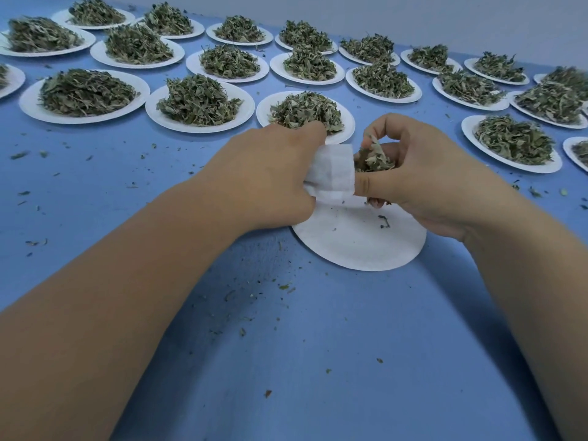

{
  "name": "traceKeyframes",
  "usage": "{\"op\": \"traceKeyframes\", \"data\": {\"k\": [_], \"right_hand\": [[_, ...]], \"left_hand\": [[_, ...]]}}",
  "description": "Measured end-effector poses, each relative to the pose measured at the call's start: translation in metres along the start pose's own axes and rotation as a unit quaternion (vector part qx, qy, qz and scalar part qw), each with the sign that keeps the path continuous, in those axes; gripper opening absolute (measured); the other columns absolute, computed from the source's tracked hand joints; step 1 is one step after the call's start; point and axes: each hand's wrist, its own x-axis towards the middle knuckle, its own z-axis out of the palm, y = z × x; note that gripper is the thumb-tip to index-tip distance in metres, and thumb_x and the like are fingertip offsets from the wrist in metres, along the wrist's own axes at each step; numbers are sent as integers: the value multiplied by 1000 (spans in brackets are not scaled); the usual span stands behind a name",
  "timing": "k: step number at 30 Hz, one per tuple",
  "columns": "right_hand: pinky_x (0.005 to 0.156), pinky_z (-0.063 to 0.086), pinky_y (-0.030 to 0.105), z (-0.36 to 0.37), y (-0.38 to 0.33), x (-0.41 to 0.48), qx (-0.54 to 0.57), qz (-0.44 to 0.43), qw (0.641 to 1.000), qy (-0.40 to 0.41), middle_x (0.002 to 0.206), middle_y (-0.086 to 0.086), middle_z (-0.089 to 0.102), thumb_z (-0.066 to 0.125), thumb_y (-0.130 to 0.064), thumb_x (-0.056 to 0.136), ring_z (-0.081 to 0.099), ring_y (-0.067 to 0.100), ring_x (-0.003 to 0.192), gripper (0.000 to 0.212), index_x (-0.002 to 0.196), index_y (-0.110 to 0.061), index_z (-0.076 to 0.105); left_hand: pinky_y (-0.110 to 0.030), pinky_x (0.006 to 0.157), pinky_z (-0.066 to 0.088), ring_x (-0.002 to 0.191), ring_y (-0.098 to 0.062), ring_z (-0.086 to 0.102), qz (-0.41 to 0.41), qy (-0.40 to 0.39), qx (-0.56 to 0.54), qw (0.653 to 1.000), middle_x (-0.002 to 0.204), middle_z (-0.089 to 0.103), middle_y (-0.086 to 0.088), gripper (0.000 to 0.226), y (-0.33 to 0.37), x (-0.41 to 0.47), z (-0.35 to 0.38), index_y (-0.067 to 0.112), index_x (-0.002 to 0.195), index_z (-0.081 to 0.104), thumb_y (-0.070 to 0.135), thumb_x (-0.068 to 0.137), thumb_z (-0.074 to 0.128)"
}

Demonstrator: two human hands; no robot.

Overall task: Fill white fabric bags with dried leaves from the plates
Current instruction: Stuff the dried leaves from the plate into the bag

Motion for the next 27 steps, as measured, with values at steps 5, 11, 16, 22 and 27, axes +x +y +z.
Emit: {"op": "traceKeyframes", "data": {"k": [5,11,16,22,27], "right_hand": [[63,53,21,-3,1,-2,-6,11,999,-32,79,4,72,91,-33,54,66,16,67,49,92,-8,74],[83,58,24,-12,-3,-4,163,69,974,-142,106,17,75,68,4,69,71,21,93,42,110,-2,75],[86,59,24,-17,-4,-6,197,80,967,-140,110,17,75,61,12,69,73,20,95,49,116,1,71],[77,60,23,-16,-2,-4,194,68,975,-88,95,9,78,68,2,71,76,18,84,29,98,-6,76],[64,59,23,-8,3,-1,143,38,986,-81,84,8,77,74,-11,72,75,17,75,19,90,-16,74]], "left_hand": [[-39,61,46,75,-30,55,-3,-7,-14,1000,80,54,0,32,0,0,-1,24,103,42,25,74,58],[-35,57,40,71,-26,52,-9,-7,-16,1000,78,50,2,32,-3,0,0,24,101,42,25,75,59],[-33,54,35,69,-23,50,-13,-15,-20,1000,76,48,2,31,-3,-1,-1,24,101,42,24,75,59],[-34,56,37,70,-23,50,-12,-18,-10,1000,77,48,3,33,-2,-1,-1,24,102,42,25,74,58],[-32,53,34,67,-22,49,1,-16,-13,1000,75,45,5,35,2,-2,-2,29,101,35,25,75,59]]}}
